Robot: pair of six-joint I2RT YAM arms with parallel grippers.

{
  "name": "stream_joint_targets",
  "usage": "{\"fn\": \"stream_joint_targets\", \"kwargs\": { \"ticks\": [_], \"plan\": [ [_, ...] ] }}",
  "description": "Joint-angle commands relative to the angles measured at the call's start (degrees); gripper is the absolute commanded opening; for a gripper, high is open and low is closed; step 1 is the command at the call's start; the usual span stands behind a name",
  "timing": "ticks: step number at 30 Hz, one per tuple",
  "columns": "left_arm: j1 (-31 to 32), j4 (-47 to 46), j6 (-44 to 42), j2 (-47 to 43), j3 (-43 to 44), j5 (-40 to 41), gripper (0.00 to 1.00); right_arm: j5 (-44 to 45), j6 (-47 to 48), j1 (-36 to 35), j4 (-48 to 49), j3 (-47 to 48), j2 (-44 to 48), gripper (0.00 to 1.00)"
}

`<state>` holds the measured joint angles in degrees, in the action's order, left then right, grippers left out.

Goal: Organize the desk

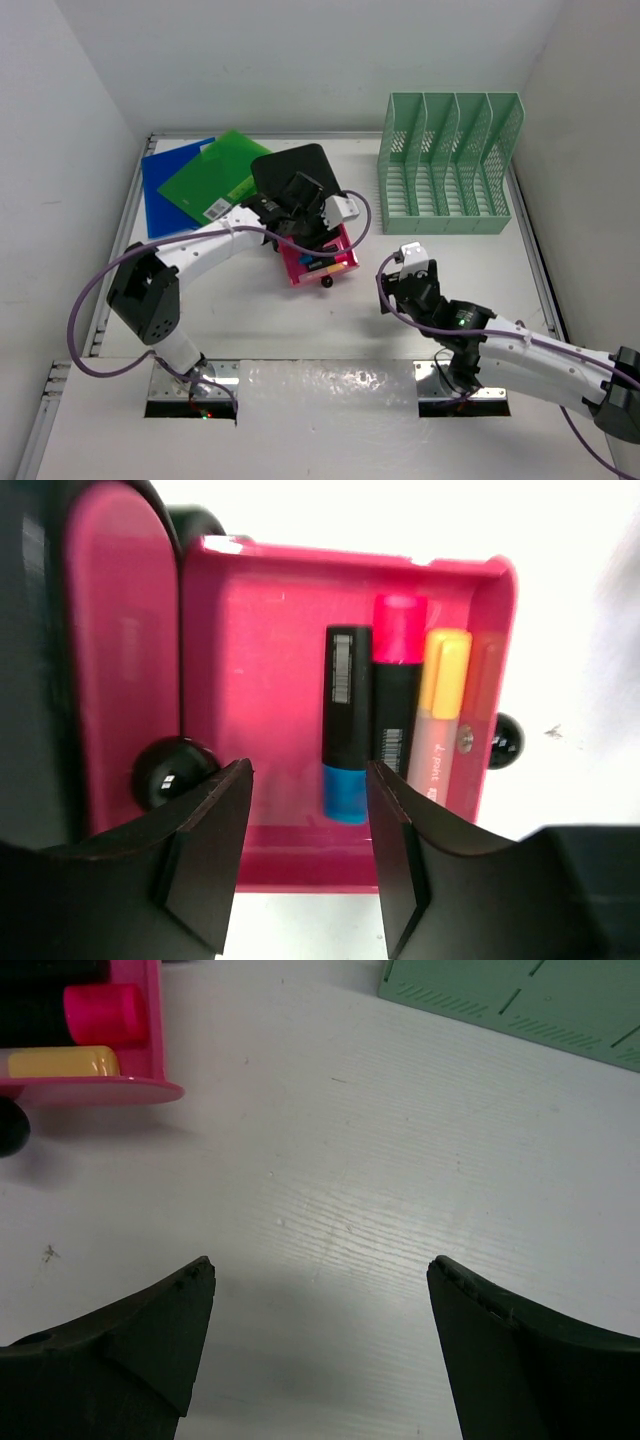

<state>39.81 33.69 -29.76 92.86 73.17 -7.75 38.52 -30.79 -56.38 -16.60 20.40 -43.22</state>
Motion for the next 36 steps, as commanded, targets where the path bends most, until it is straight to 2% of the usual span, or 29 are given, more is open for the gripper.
{"fn": "stream_joint_targets", "kwargs": {
  "ticks": [1,8,12,14,20,25,27,28,29,32,33,34,36],
  "plan": [
    [-0.1,1.8,-0.2,-2.2,6.1,-2.7,0.47,1.2,1.1,0.2,-1.1,2.8,-0.4,0.84],
    [0.0,5.2,2.2,-6.6,13.2,-9.4,0.47,0.1,3.4,0.1,-1.2,6.8,-1.8,0.84],
    [0.0,3.5,1.2,-8.5,13.7,-6.7,0.48,-0.3,5.1,0.1,-1.2,8.8,-3.3,0.90],
    [0.0,2.8,0.7,-9.3,13.9,-5.3,0.48,-1.2,6.2,0.2,-1.3,9.9,-3.7,0.99],
    [-0.1,3.7,0.0,-9.0,17.4,-2.5,0.49,-4.2,6.7,0.1,0.9,9.7,-4.0,0.99],
    [-0.2,3.4,0.1,-10.4,15.5,-2.0,0.49,-4.6,6.8,0.2,-0.8,11.6,-6.3,0.99],
    [-1.1,3.0,0.1,-10.7,14.9,-1.0,0.52,-4.6,6.5,0.2,-0.1,12.0,-6.5,0.99],
    [-1.7,3.0,0.1,-10.6,15.1,-1.0,0.57,-4.3,6.4,0.2,0.6,11.7,-6.5,0.99],
    [-2.6,2.8,0.7,-10.6,15.0,-1.6,0.66,-3.7,5.3,0.1,1.5,11.3,-6.4,0.99],
    [-6.3,1.0,1.8,-10.3,15.1,-2.5,0.73,-2.4,3.7,0.1,8.5,9.3,-7.7,0.99],
    [-9.3,-0.1,2.2,-10.2,15.1,-3.1,0.74,-2.7,3.9,0.2,9.8,9.1,-8.5,0.93],
    [-11.0,-0.5,2.6,-9.9,15.6,-4.0,0.74,-4.0,4.0,0.1,10.5,9.6,-9.4,0.74],
    [-15.8,-0.1,2.3,-9.0,16.6,-8.9,0.74,-6.2,4.6,0.1,11.1,10.8,-12.0,0.45]
  ]
}}
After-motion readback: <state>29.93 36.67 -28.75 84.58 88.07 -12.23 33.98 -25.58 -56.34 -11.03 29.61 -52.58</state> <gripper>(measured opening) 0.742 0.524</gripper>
